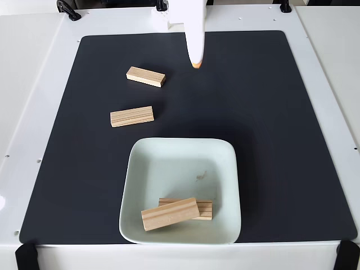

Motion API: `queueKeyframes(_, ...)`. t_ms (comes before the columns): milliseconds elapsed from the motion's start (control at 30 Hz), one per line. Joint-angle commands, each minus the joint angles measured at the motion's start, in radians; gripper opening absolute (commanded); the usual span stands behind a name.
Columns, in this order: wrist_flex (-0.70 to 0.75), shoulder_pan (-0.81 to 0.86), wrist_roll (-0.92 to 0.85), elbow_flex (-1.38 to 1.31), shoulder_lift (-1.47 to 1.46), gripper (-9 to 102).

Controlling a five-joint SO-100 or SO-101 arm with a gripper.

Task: Pick up the wooden block and place them on the plate.

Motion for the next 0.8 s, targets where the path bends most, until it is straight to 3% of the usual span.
queueKeyframes(0, 0.035, -0.005, -0.009, 0.130, 0.186, 0)
queueKeyframes(300, 0.023, 0.155, -0.026, 0.701, 0.541, 0)
queueKeyframes(433, 0.021, 0.219, -0.196, 0.884, 0.623, 0)
queueKeyframes(767, -0.046, 0.382, -0.377, 0.910, 0.468, 0)
